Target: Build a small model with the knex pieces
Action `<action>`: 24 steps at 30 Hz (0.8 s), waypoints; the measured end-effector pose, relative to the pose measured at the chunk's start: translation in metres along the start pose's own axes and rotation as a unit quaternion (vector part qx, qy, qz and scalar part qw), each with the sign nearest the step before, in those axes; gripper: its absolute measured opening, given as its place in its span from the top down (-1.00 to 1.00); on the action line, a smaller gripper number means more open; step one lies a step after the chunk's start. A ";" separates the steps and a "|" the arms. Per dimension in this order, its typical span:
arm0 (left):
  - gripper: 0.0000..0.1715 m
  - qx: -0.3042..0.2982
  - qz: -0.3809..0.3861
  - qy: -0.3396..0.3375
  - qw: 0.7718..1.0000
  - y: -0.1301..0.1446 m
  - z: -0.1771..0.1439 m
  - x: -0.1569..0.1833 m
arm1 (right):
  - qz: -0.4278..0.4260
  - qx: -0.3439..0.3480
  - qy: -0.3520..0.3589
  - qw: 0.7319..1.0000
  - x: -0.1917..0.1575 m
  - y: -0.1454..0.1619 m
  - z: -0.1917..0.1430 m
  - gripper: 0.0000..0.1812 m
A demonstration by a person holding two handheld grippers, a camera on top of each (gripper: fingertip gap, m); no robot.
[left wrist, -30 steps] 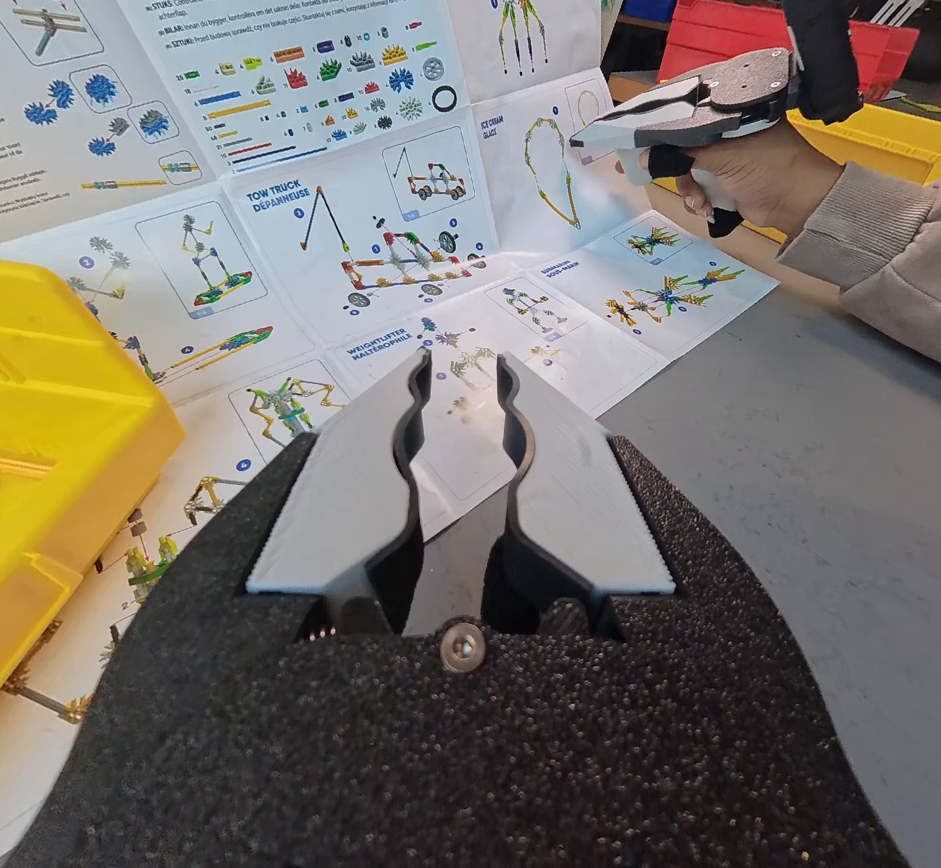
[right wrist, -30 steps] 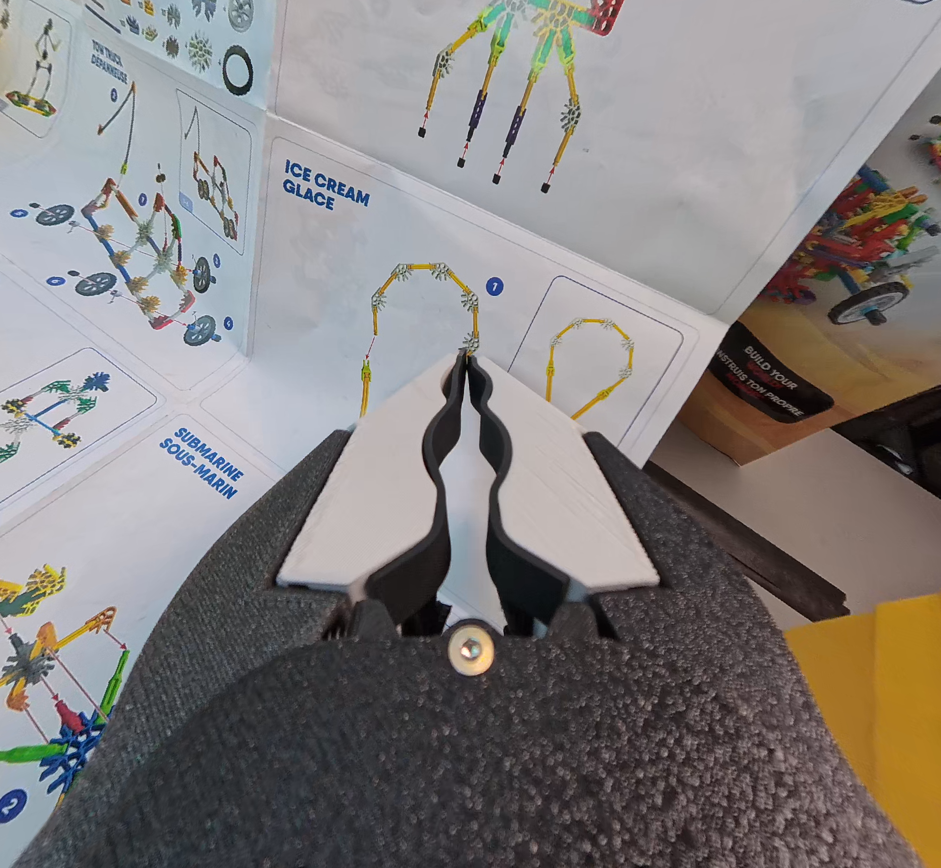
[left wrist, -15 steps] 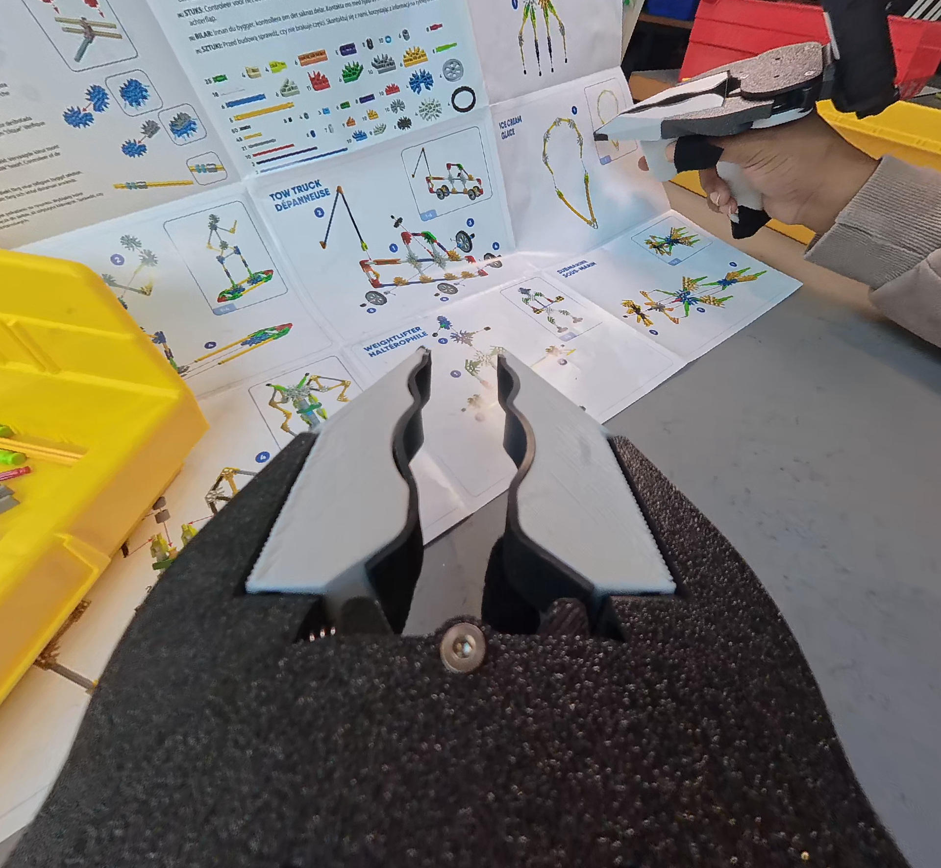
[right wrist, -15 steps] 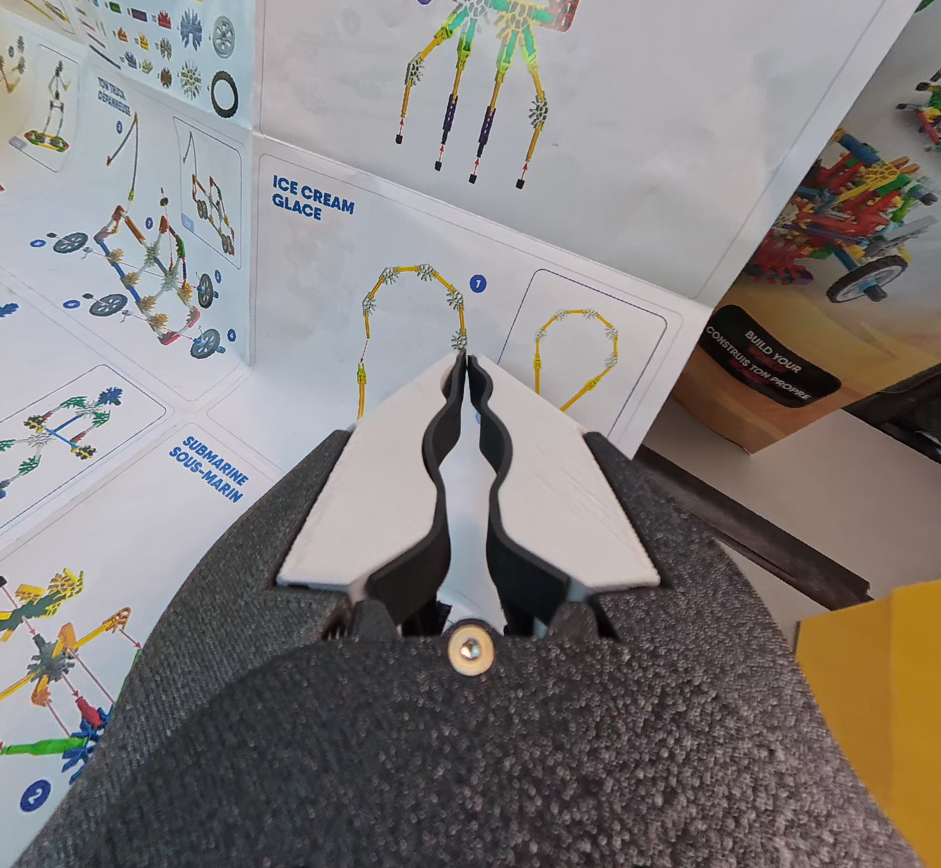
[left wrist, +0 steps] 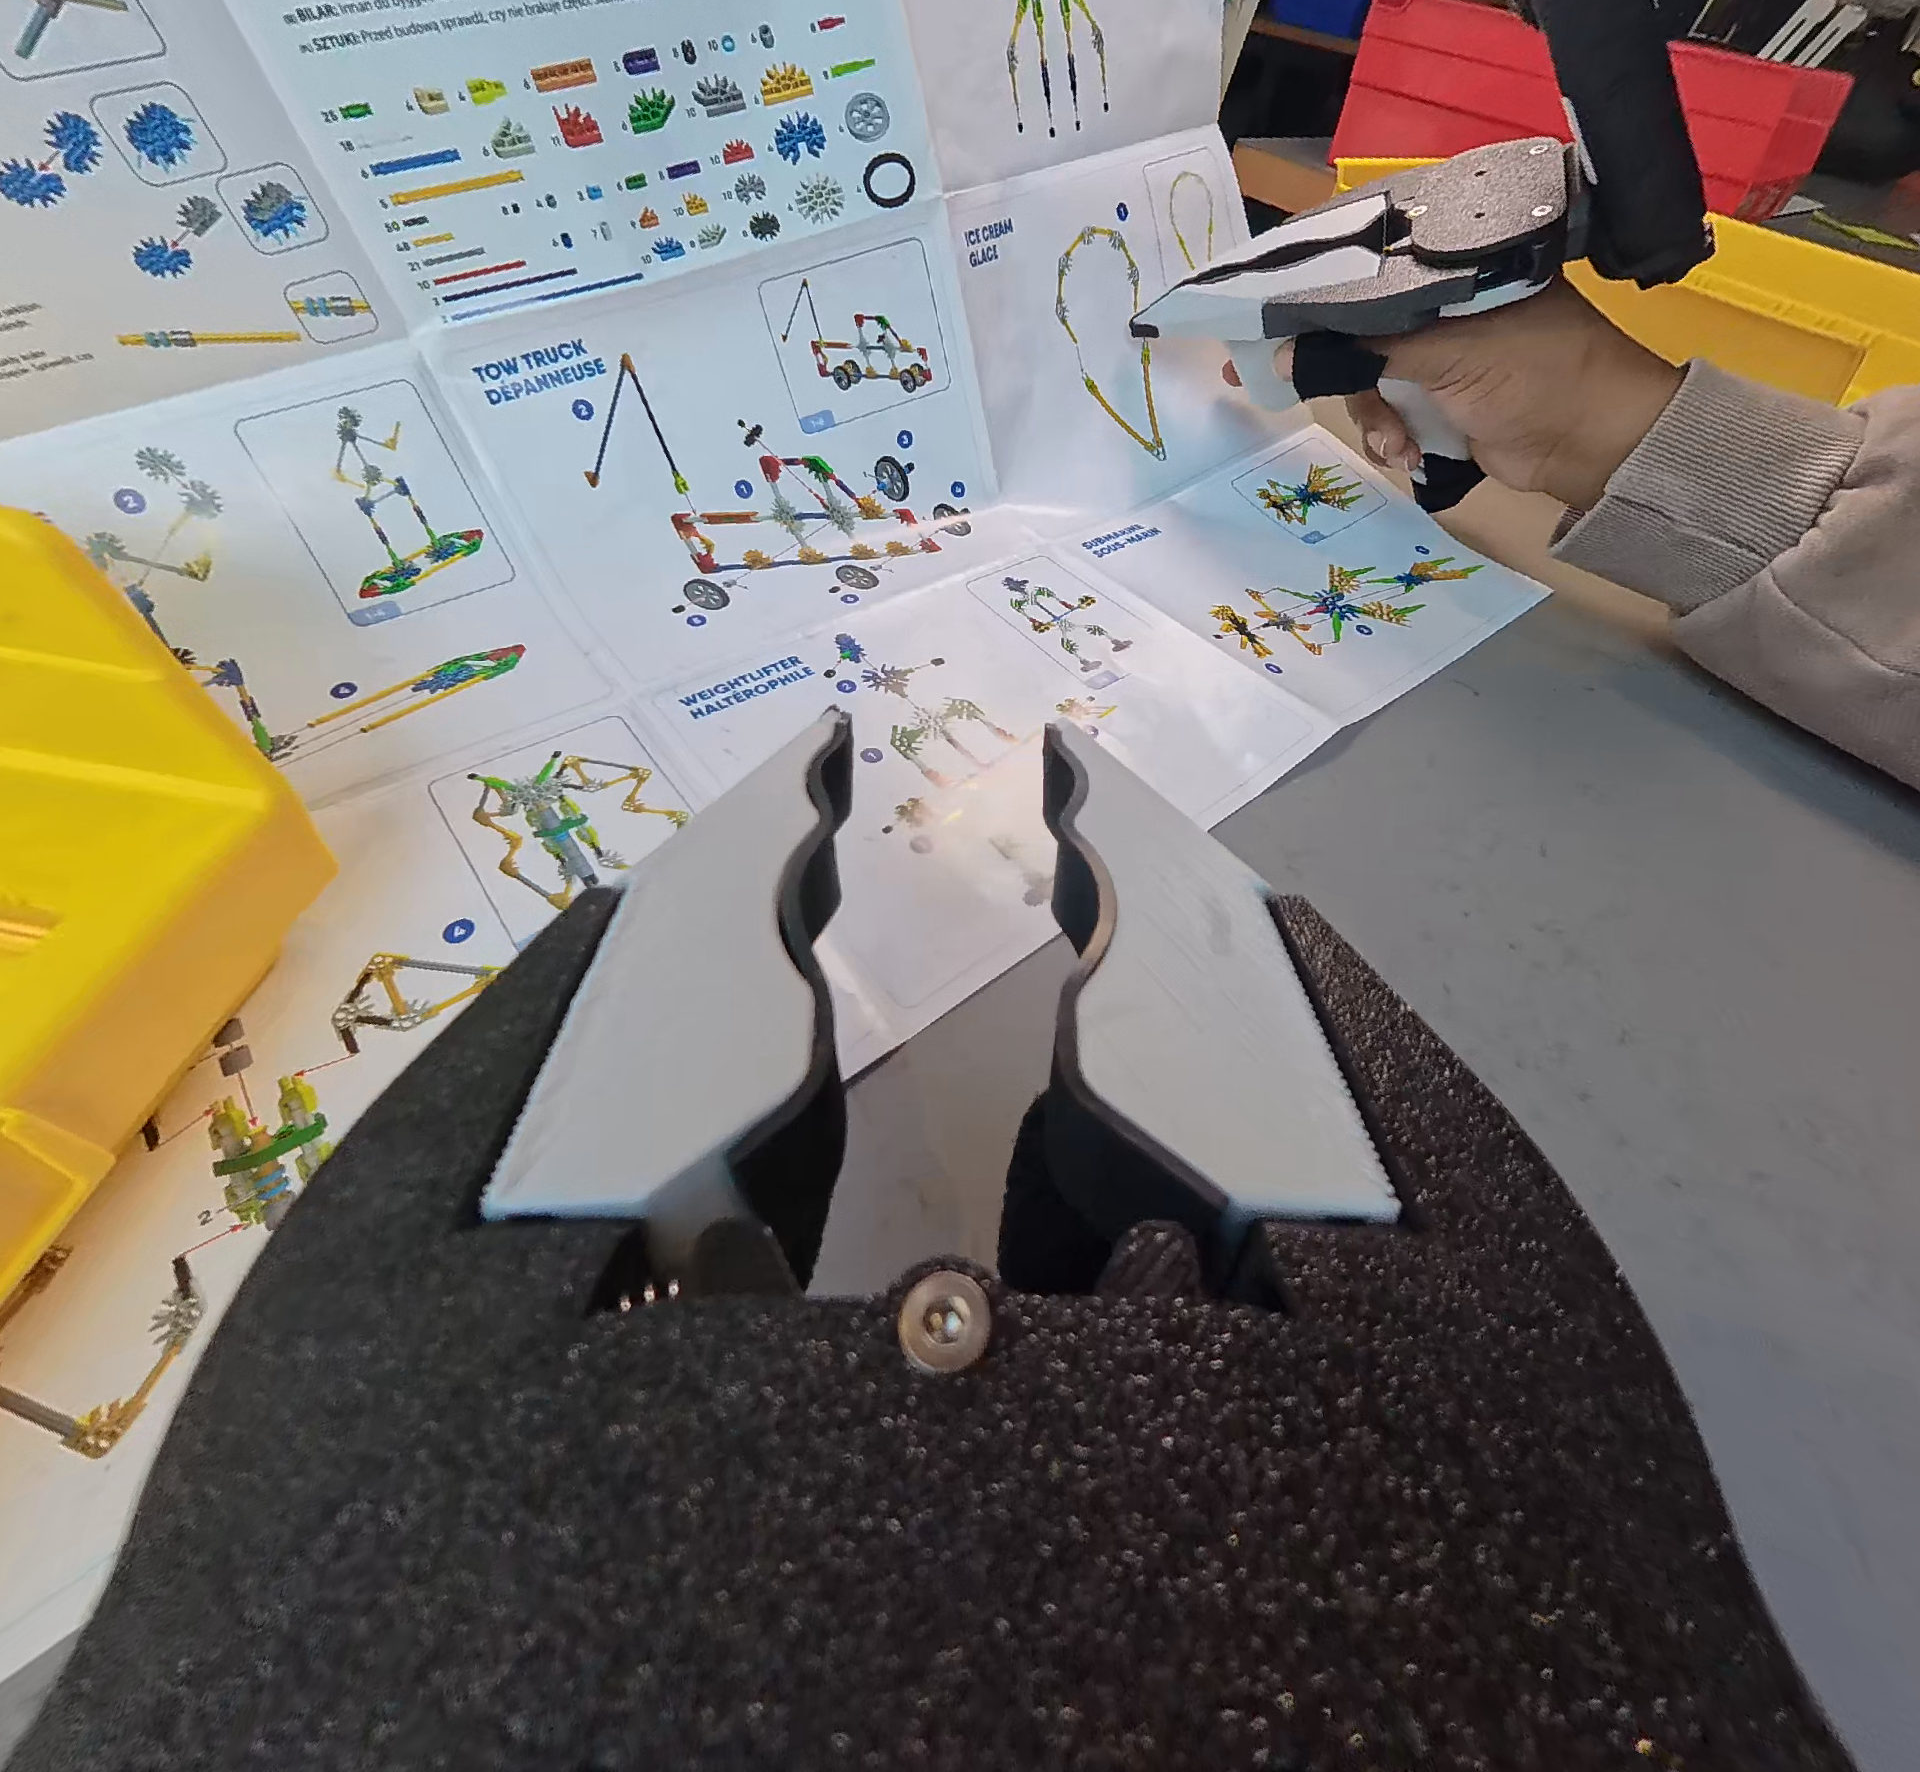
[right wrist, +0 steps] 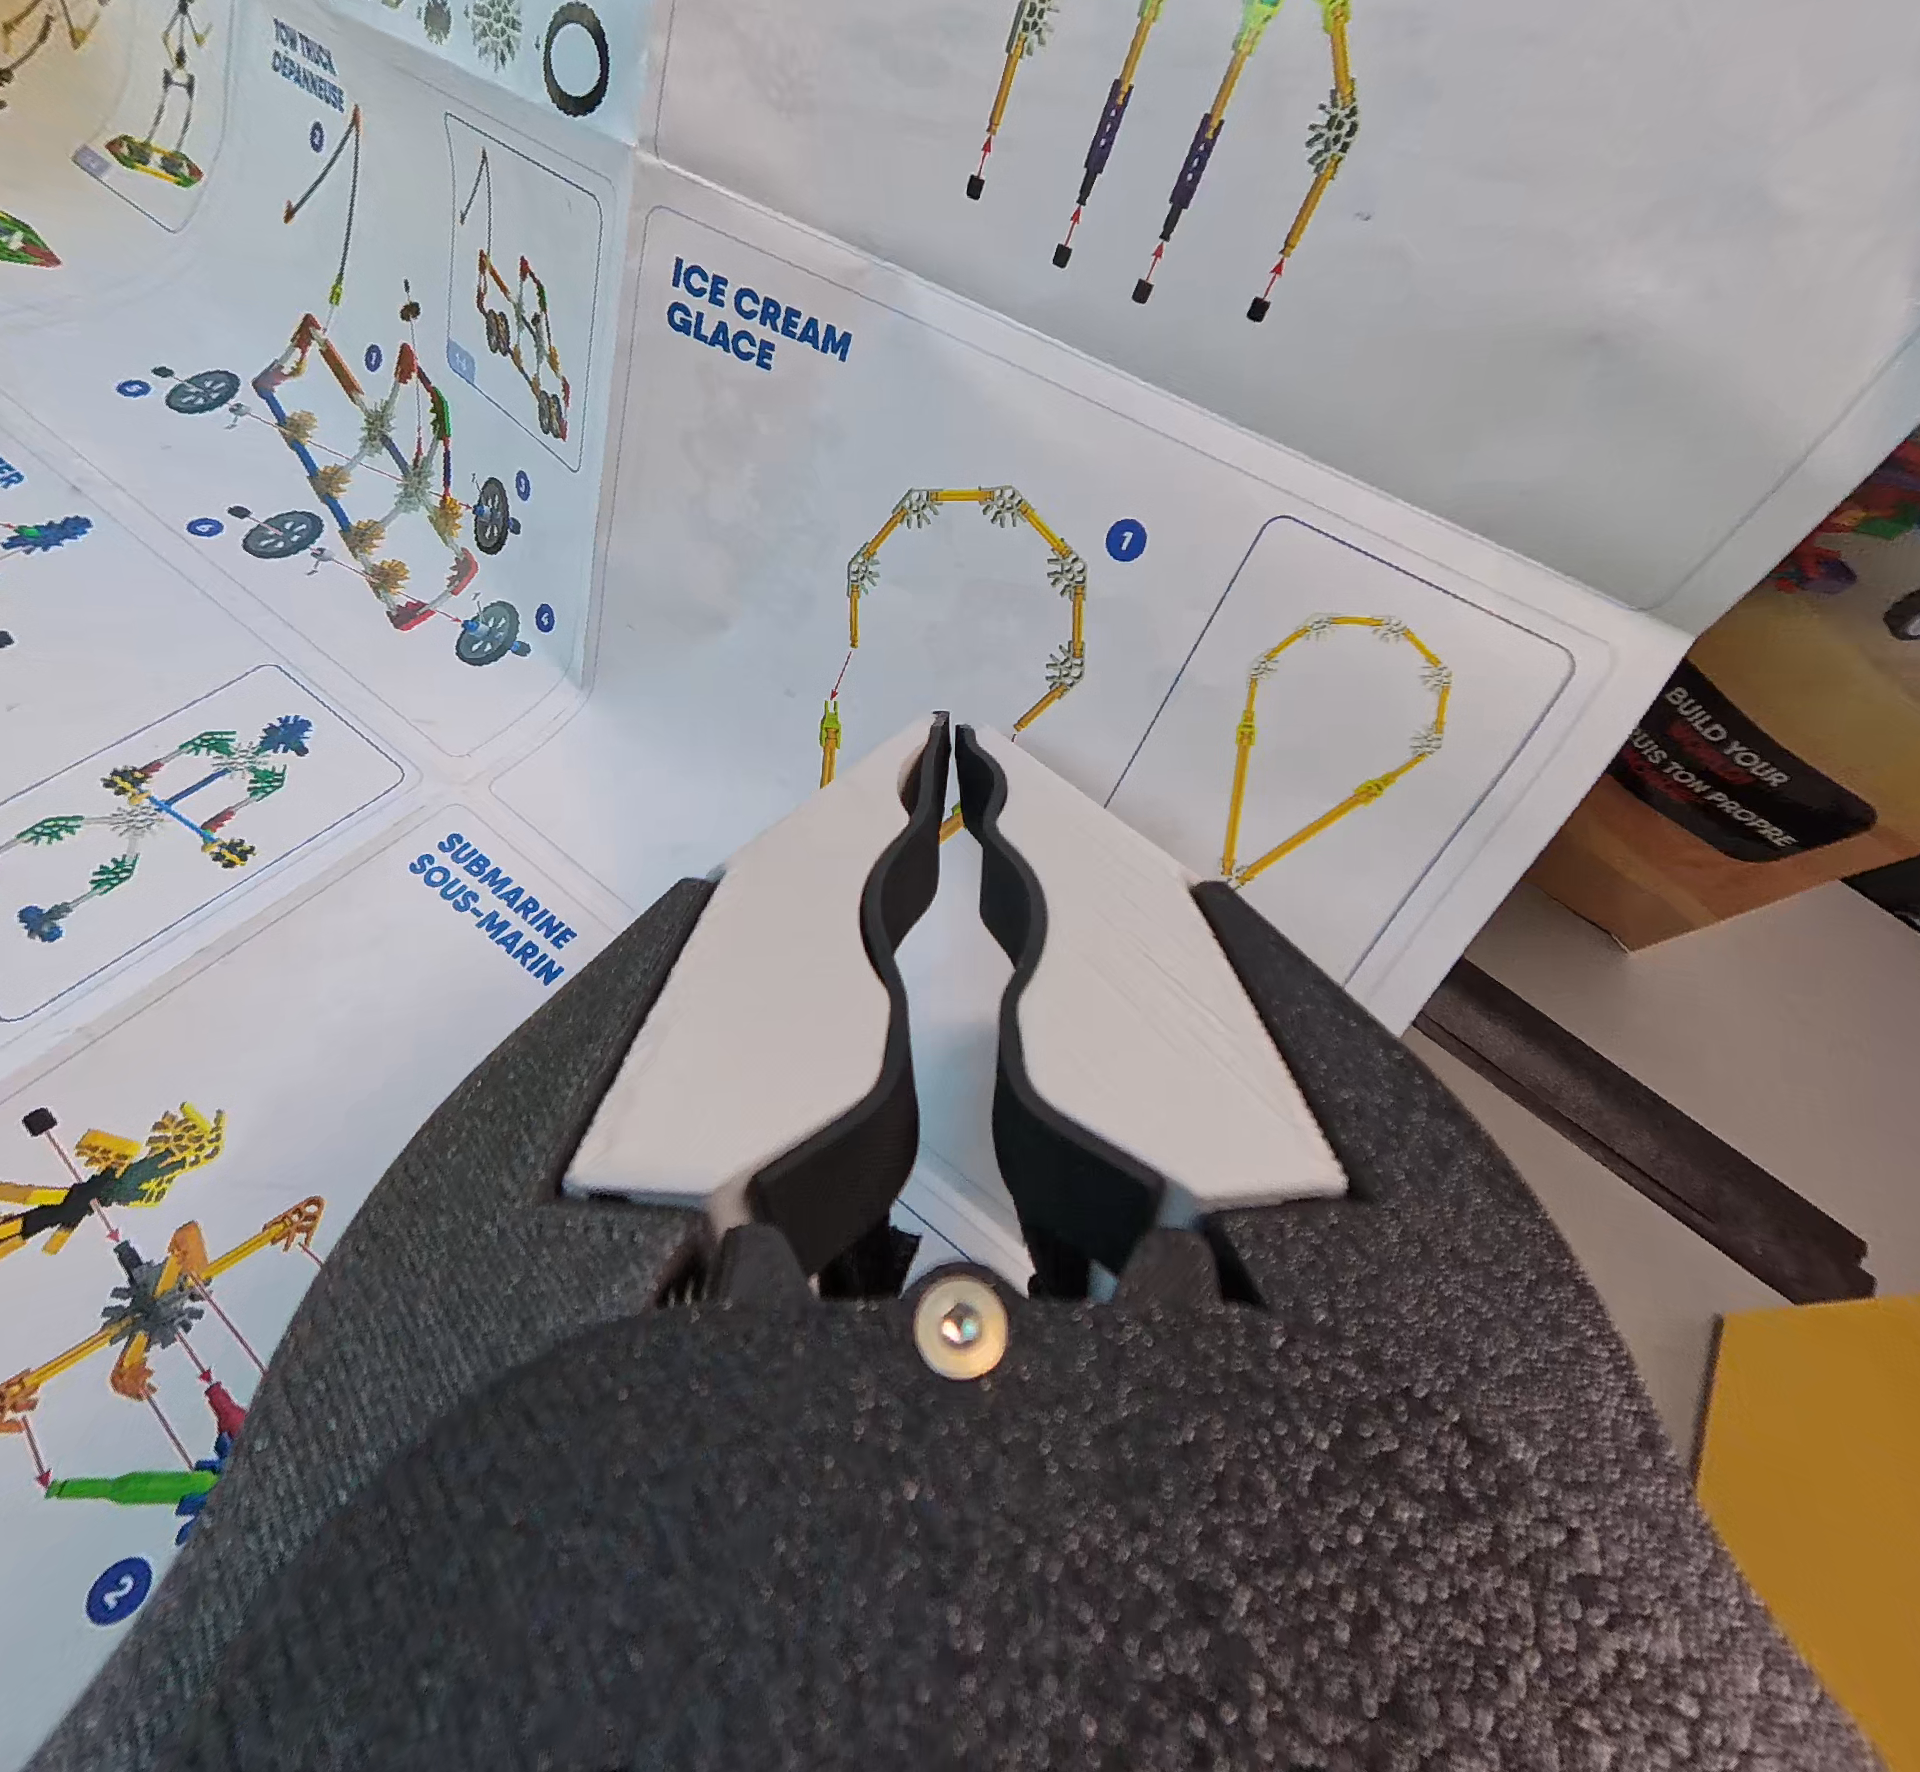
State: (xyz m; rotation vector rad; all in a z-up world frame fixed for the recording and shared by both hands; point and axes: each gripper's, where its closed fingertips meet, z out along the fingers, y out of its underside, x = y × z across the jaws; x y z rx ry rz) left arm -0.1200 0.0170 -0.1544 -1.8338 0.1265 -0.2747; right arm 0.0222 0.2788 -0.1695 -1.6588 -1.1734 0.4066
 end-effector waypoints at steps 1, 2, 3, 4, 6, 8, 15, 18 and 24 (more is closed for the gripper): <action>0.57 -0.001 0.001 0.001 1.000 0.000 0.000 0.001 | 0.000 -0.001 -0.001 1.000 0.000 0.000 0.000 1.00; 0.57 -0.001 0.002 0.001 1.000 0.000 0.001 0.002 | 0.000 -0.002 -0.001 1.000 0.000 0.001 0.000 1.00; 0.57 -0.003 0.003 0.001 1.000 0.001 0.001 0.002 | 0.000 -0.003 -0.002 1.000 0.000 0.002 0.000 1.00; 0.57 -0.004 0.004 0.001 1.000 0.001 0.001 0.002 | 0.001 -0.004 -0.003 1.000 -0.001 0.003 0.001 1.00; 0.56 -0.004 0.002 -0.001 1.000 0.001 0.002 0.001 | 0.000 -0.006 -0.003 1.000 -0.001 0.004 0.001 1.00; 0.53 -0.004 -0.001 -0.003 1.000 0.001 0.002 0.000 | -0.003 -0.007 -0.003 1.000 -0.001 0.005 0.001 1.00; 0.51 -0.002 0.000 -0.002 1.000 -0.001 0.001 0.002 | -0.008 -0.009 -0.003 1.000 -0.002 0.005 0.001 1.00; 0.51 -0.004 0.004 -0.003 1.000 0.000 0.002 0.001 | -0.012 -0.011 -0.003 1.000 -0.003 0.006 0.001 1.00; 0.51 -0.005 0.003 -0.005 1.000 -0.001 0.004 -0.001 | -0.008 -0.003 -0.003 1.000 0.000 -0.001 -0.004 0.99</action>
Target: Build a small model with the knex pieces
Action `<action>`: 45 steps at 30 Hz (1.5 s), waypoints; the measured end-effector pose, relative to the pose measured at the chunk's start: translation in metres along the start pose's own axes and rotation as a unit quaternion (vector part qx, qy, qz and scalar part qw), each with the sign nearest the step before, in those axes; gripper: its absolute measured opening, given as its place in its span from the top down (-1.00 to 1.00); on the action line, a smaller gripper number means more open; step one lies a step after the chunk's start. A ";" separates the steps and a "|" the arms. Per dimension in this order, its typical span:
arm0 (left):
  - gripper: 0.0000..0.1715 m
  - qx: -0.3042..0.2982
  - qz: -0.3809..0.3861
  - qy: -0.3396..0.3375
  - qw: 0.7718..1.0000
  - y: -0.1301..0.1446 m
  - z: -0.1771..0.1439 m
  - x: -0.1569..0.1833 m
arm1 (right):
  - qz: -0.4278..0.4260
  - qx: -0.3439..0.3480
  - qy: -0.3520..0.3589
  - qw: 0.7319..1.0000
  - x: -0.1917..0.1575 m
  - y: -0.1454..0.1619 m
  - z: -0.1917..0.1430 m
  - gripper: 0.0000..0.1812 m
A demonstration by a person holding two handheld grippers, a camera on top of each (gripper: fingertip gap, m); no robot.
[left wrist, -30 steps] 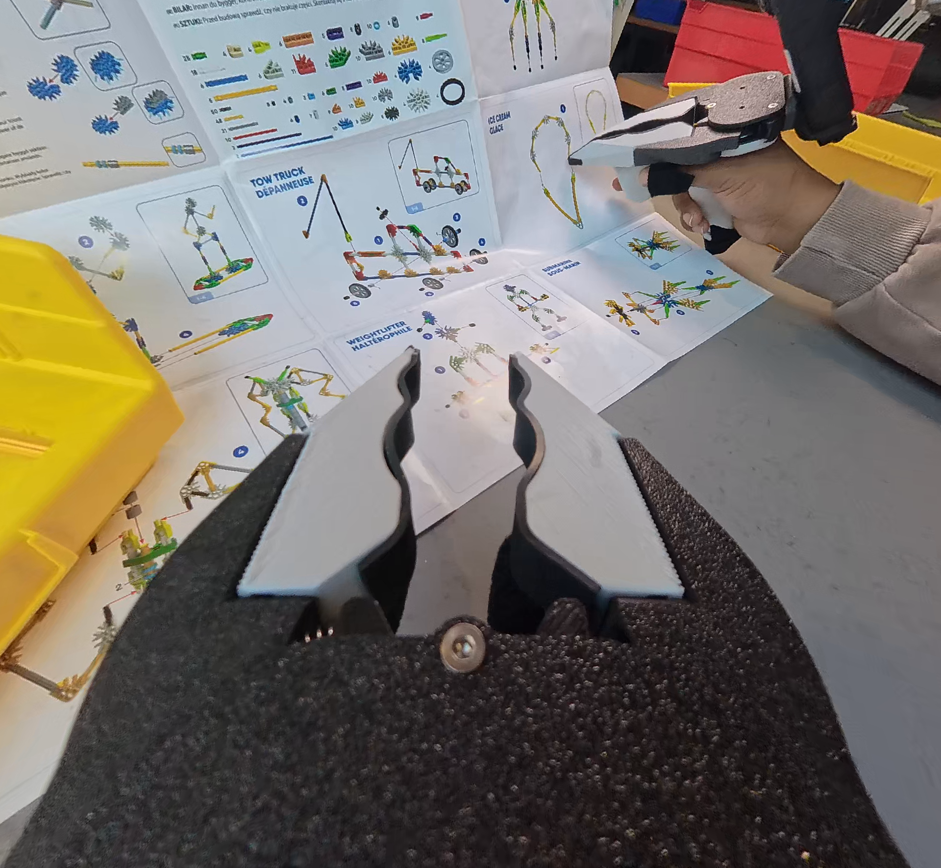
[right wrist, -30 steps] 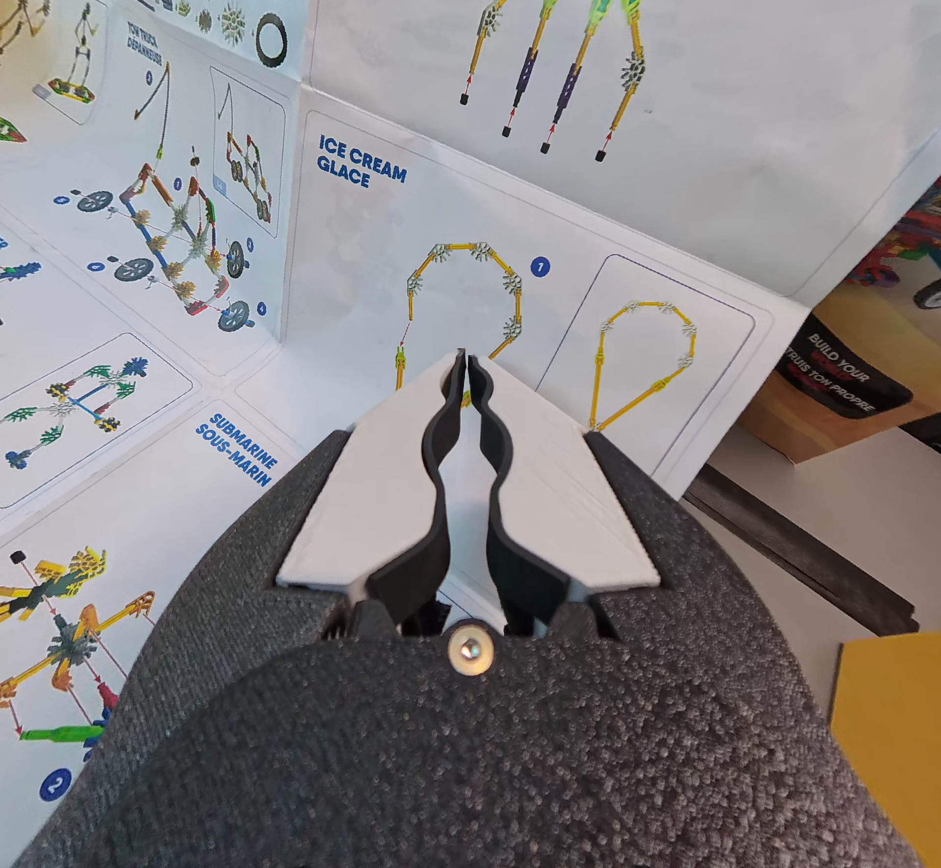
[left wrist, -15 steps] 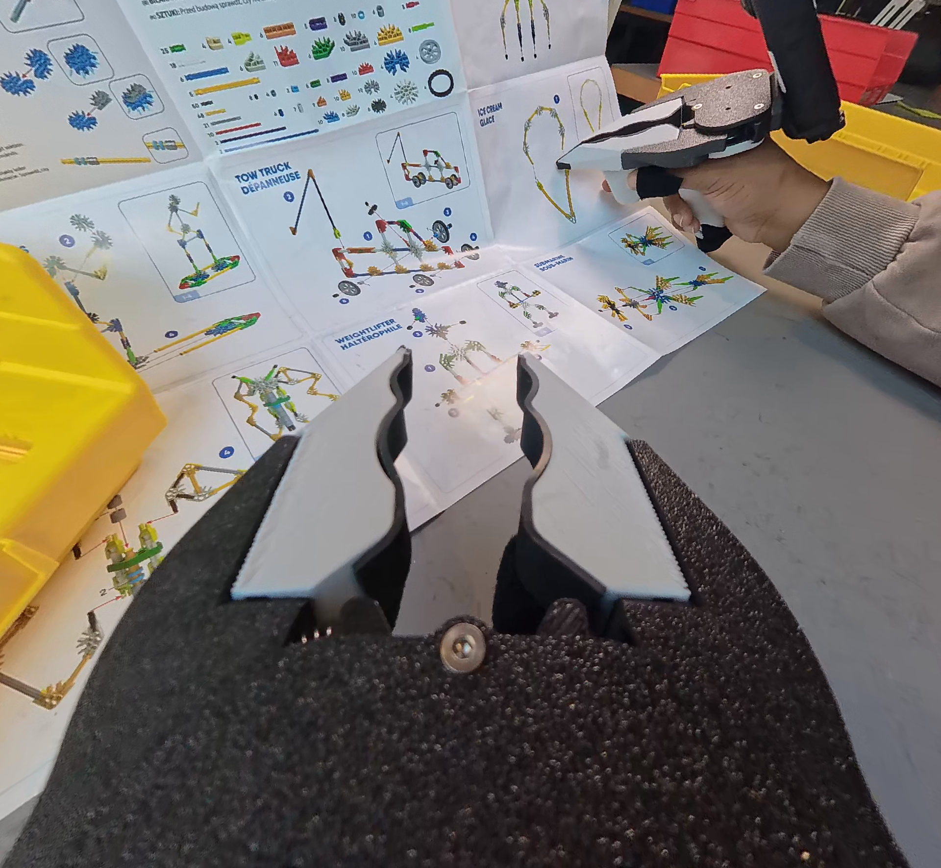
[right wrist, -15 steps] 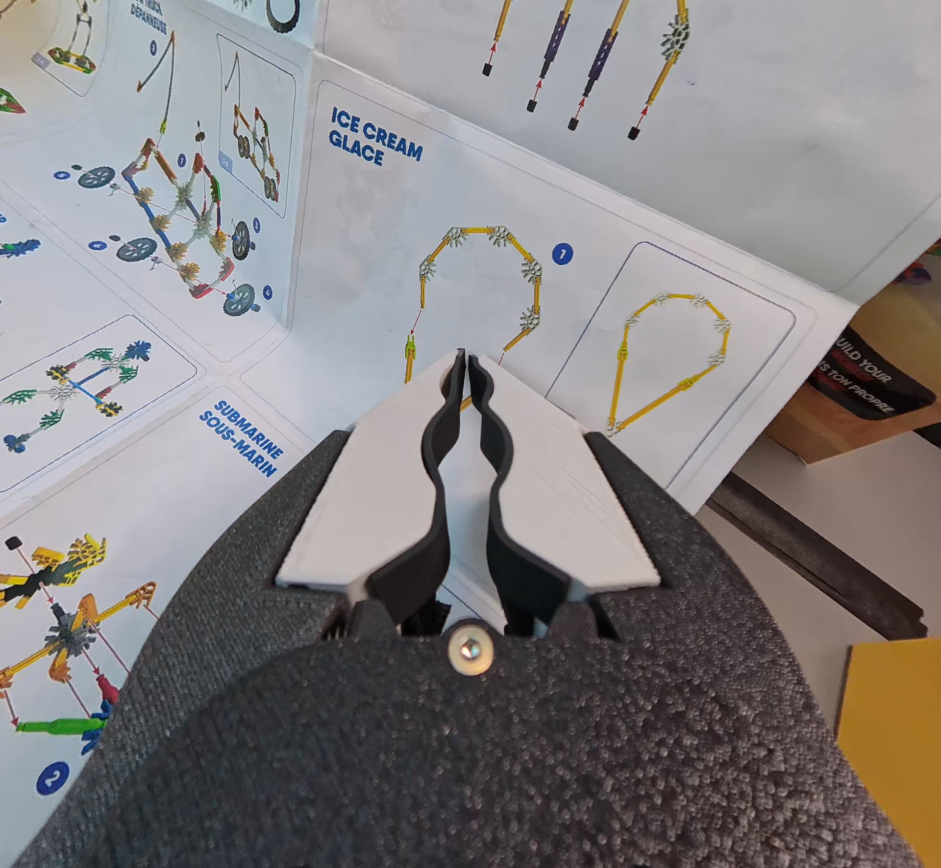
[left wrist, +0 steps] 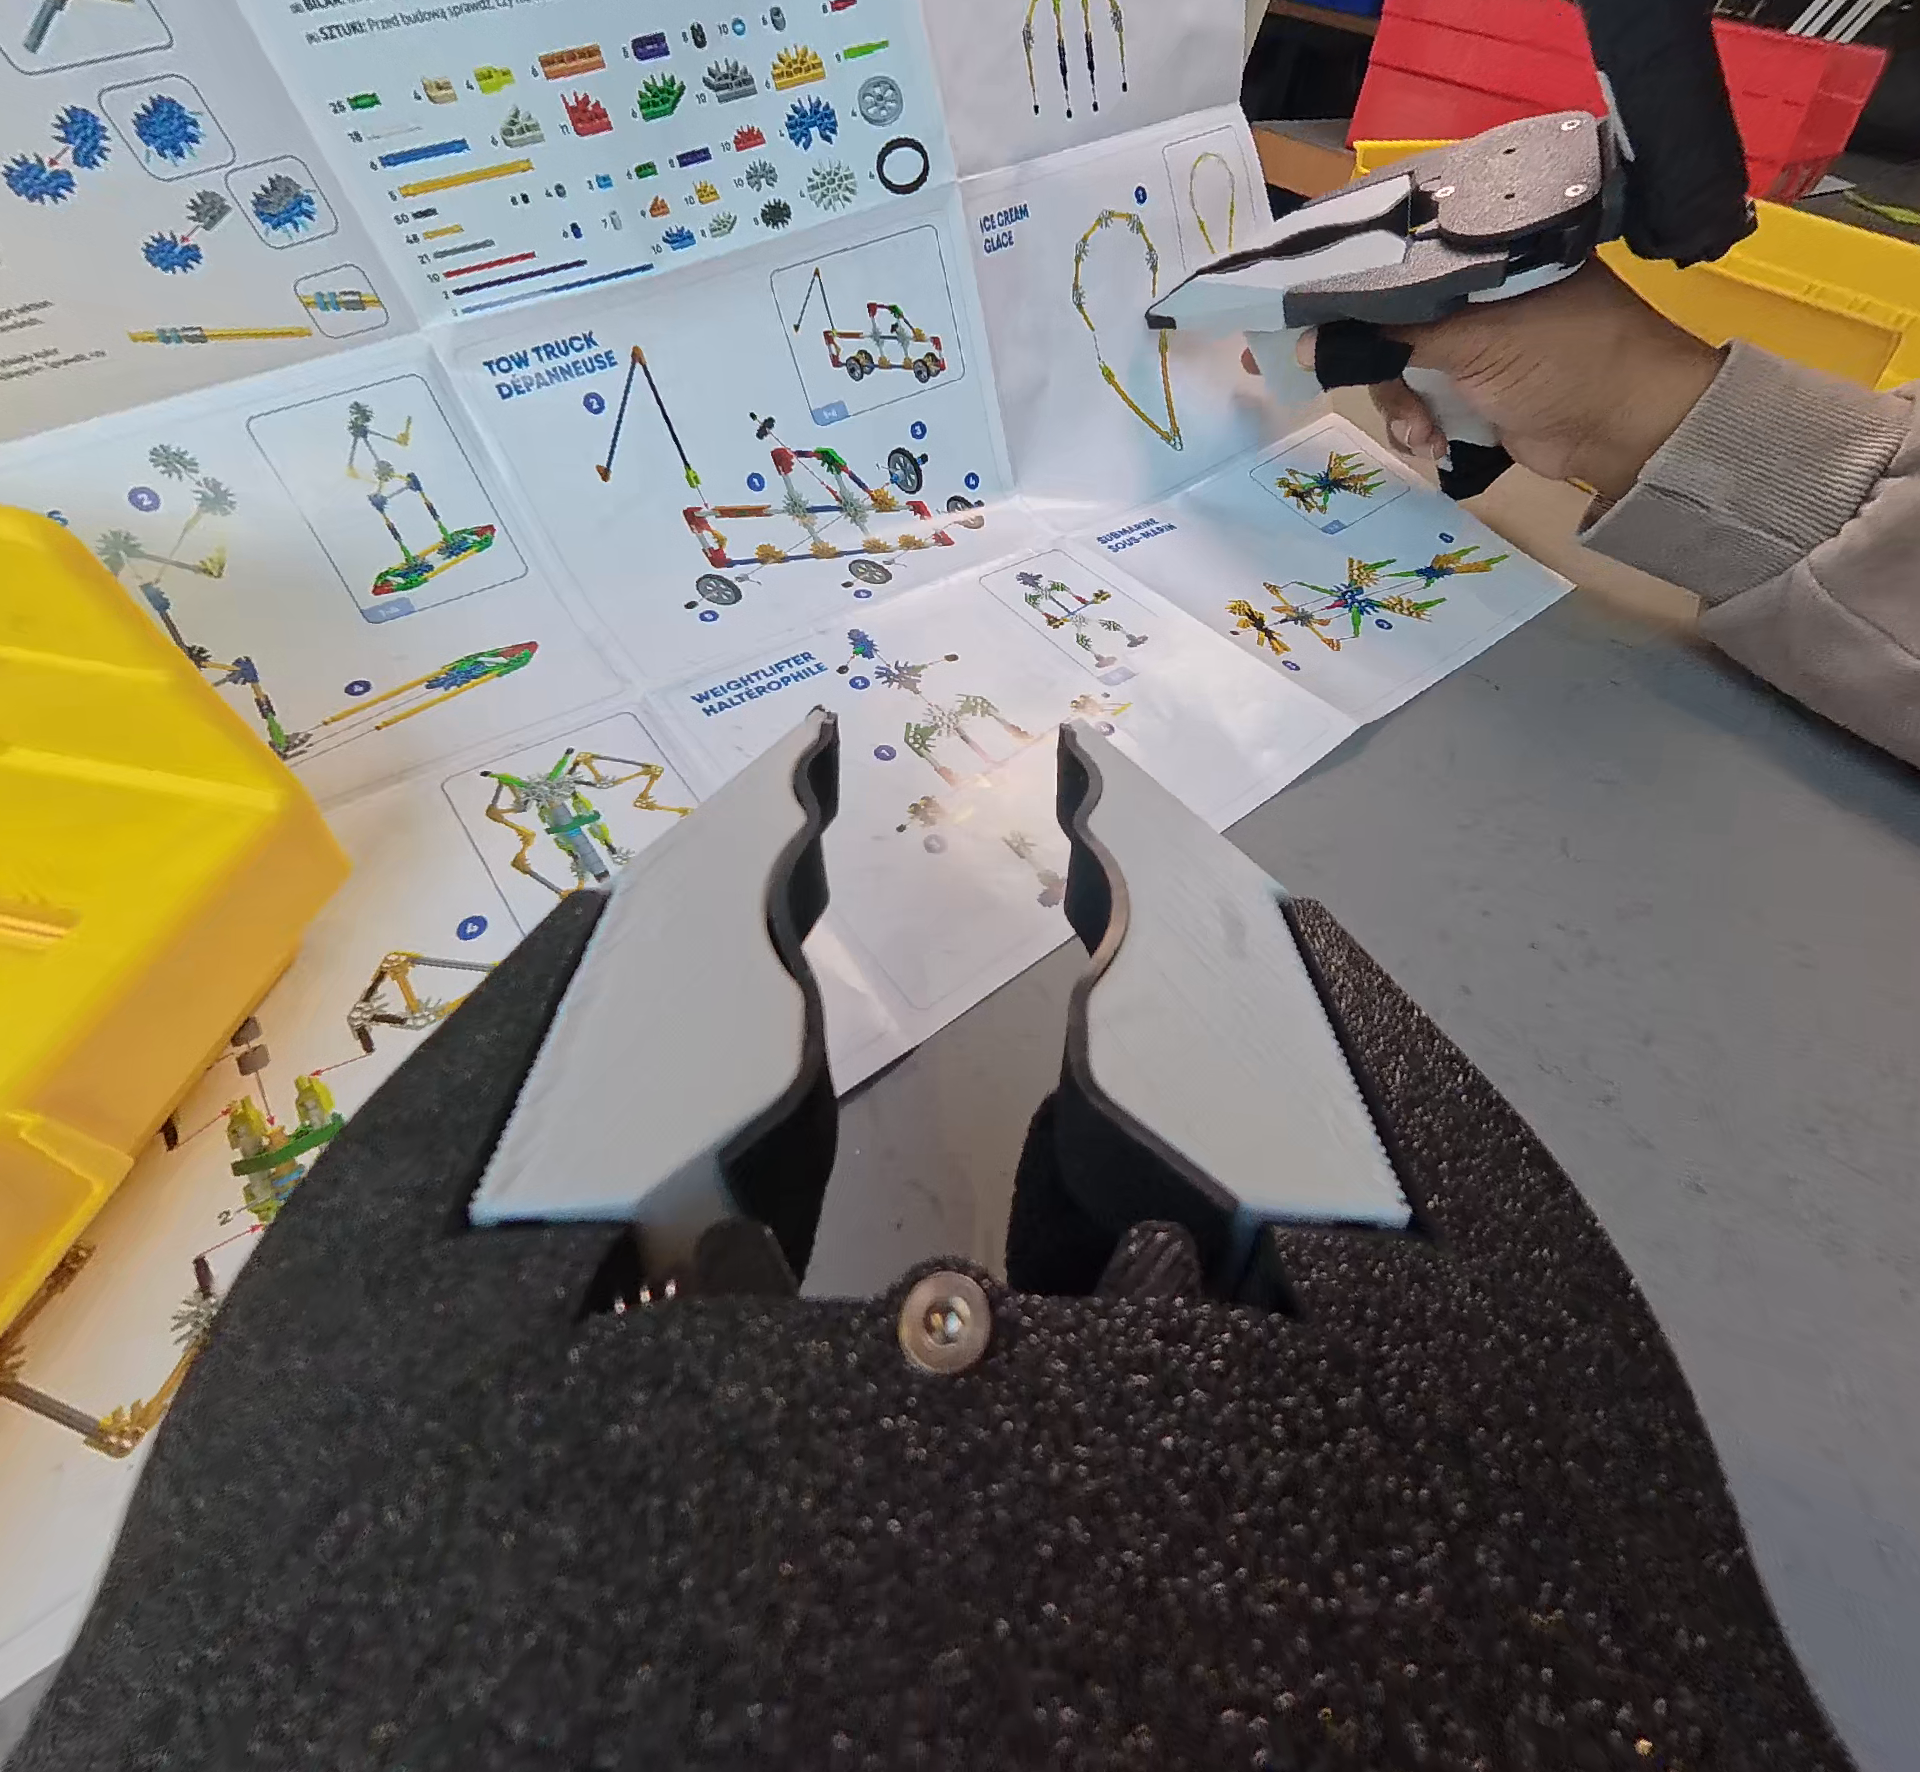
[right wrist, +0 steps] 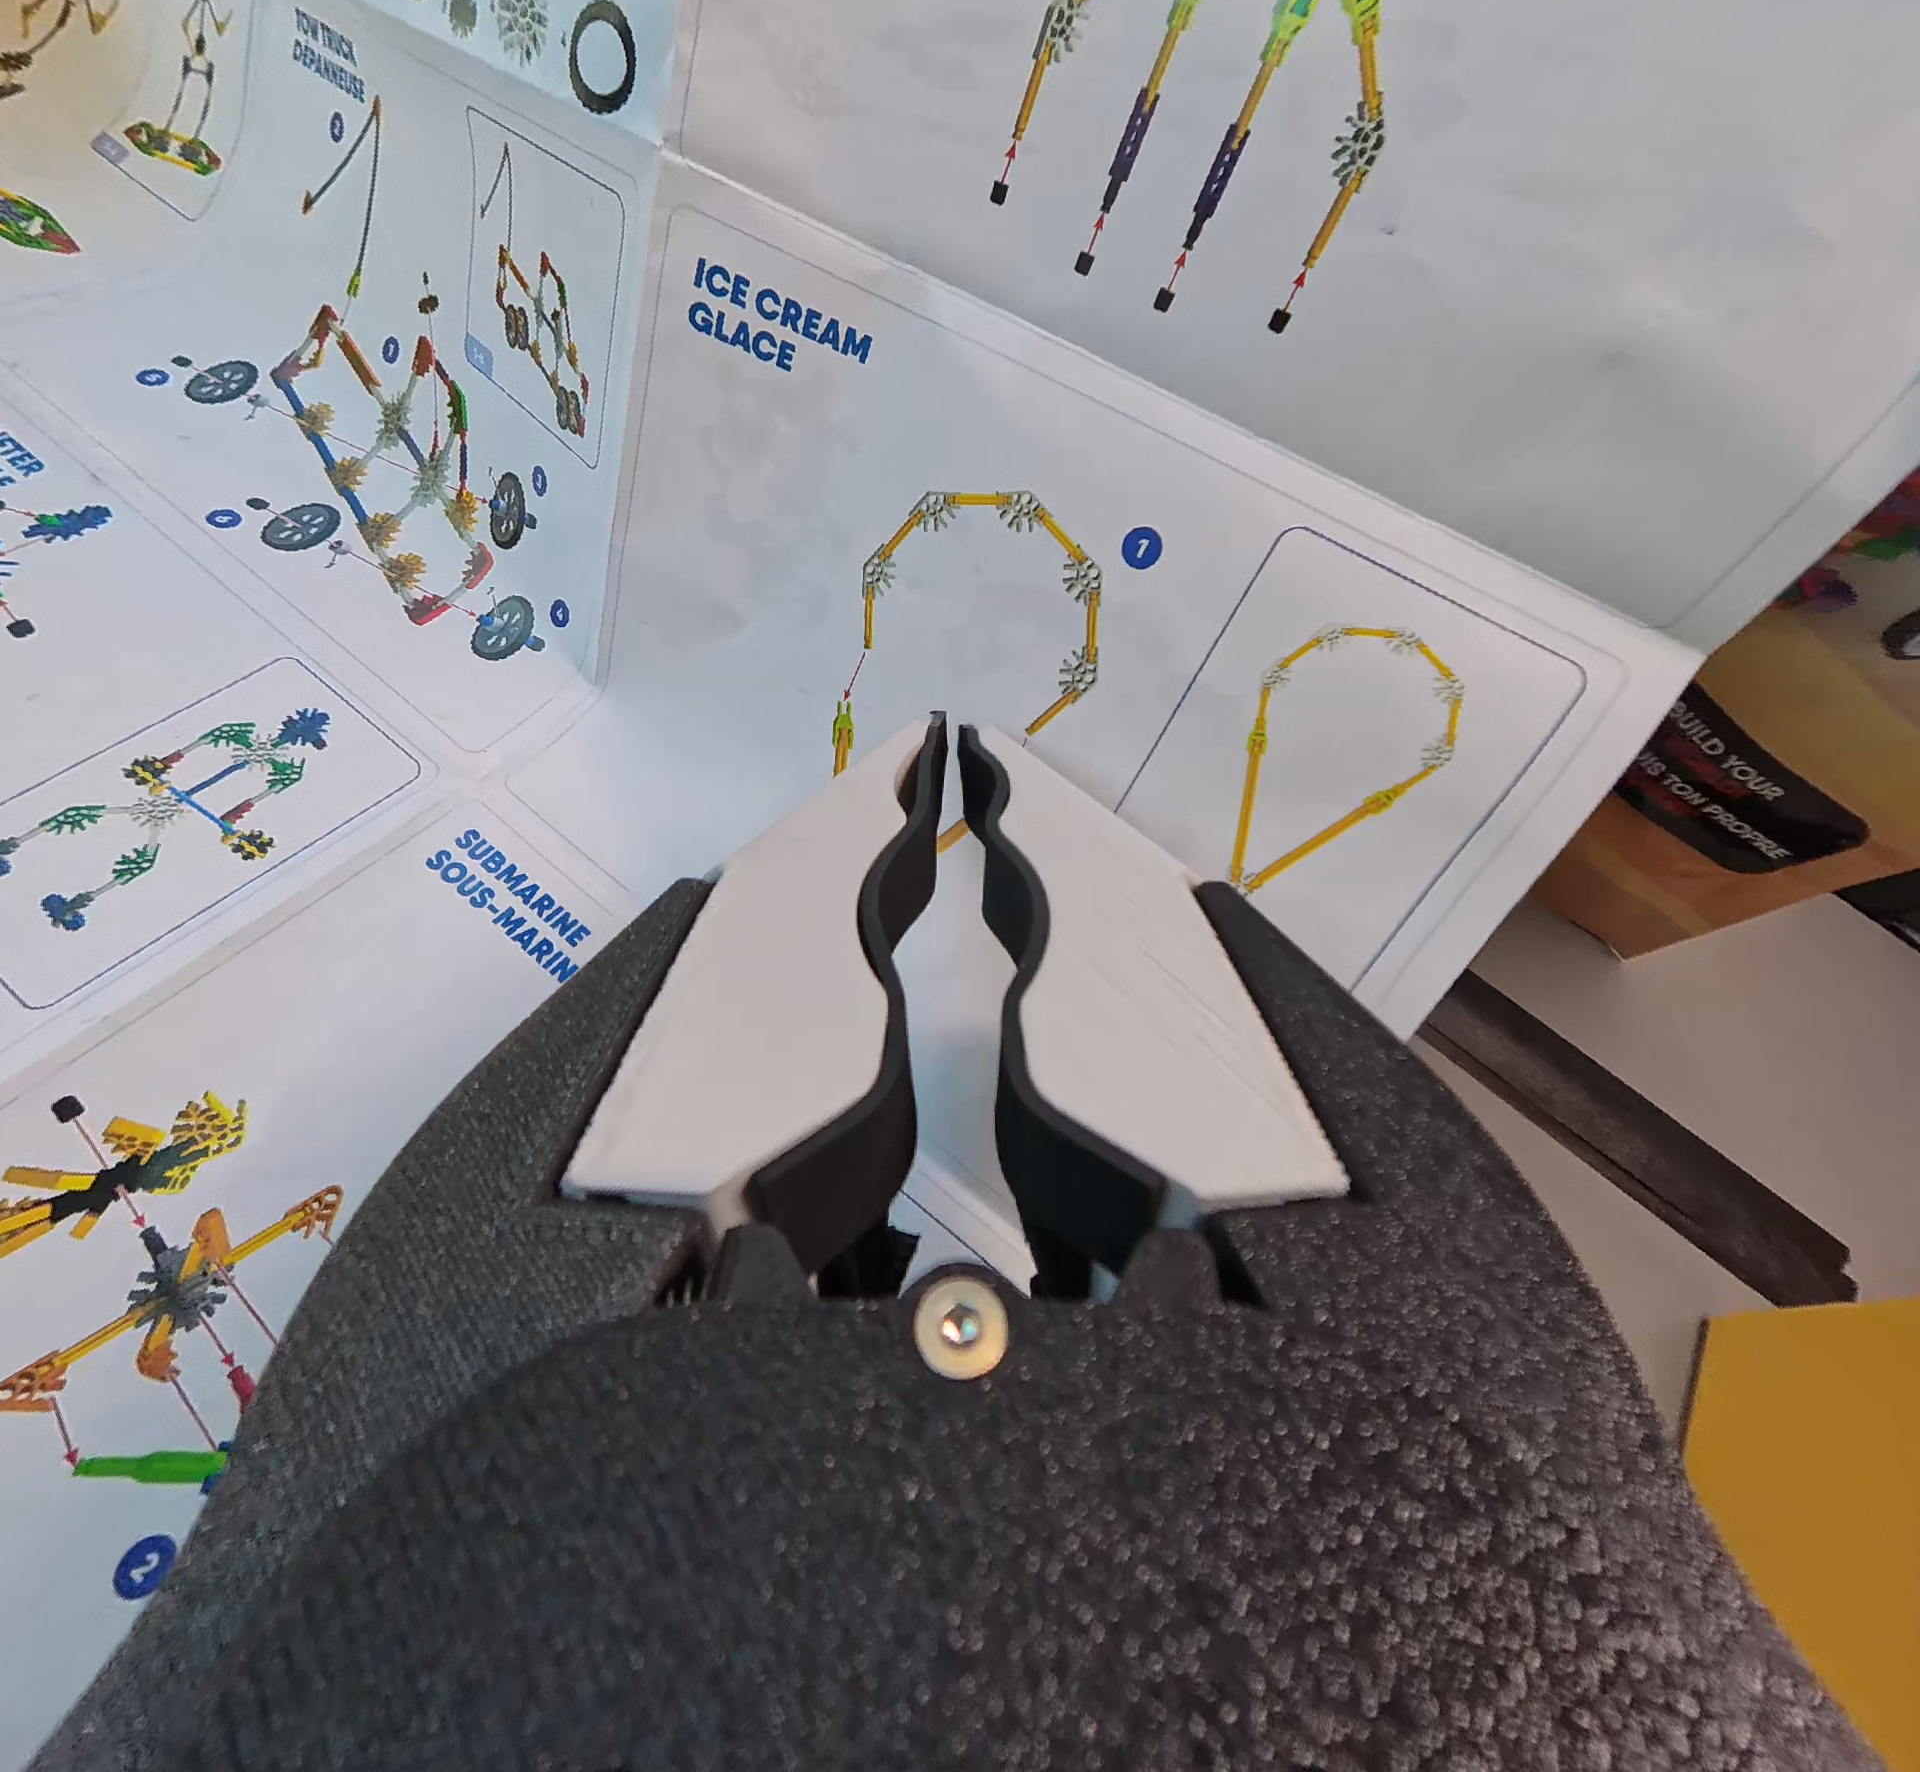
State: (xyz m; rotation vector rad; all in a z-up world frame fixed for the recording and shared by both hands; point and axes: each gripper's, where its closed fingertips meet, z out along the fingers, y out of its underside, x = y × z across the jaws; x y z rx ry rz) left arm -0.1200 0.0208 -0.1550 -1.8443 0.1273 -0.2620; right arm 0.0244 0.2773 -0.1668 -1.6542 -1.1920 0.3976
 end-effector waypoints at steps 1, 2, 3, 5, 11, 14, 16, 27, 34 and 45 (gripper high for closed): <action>0.51 0.000 0.000 0.000 1.000 0.000 0.000 0.000 | 0.003 0.006 0.000 1.000 0.001 -0.004 -0.003 0.99; 0.51 0.000 0.000 0.000 1.000 -0.001 0.000 0.000 | 0.006 0.013 0.000 1.000 0.002 -0.009 -0.006 0.98; 0.51 0.001 0.001 0.002 1.000 -0.001 0.000 0.001 | 0.010 0.019 0.000 1.000 0.003 -0.015 -0.010 0.97; 0.51 0.004 0.004 0.004 1.000 -0.003 -0.001 0.004 | 0.014 0.037 0.001 0.999 0.005 -0.030 -0.021 0.93; 0.51 0.005 0.010 0.010 1.000 -0.004 0.000 0.010 | -0.014 0.078 0.051 0.996 0.038 -0.083 -0.084 0.86; 0.51 0.001 0.009 0.008 1.000 -0.002 0.002 0.009 | -0.017 0.080 0.049 0.995 0.054 -0.095 -0.122 0.85; 0.51 -0.003 0.008 0.002 1.000 0.001 0.002 0.006 | -0.025 0.071 0.012 0.997 0.054 -0.093 -0.139 0.84; 0.55 -0.014 0.002 0.011 1.000 0.003 0.005 0.009 | -0.110 -0.162 -0.190 0.962 0.046 0.056 -0.243 0.30; 0.55 -0.011 0.004 0.013 1.000 0.002 0.005 0.010 | -0.129 -0.356 -0.168 0.910 0.068 0.165 -0.274 0.24; 0.56 -0.008 0.005 0.006 1.000 0.001 0.004 0.008 | -0.187 -0.348 -0.215 0.893 0.028 0.172 -0.241 0.78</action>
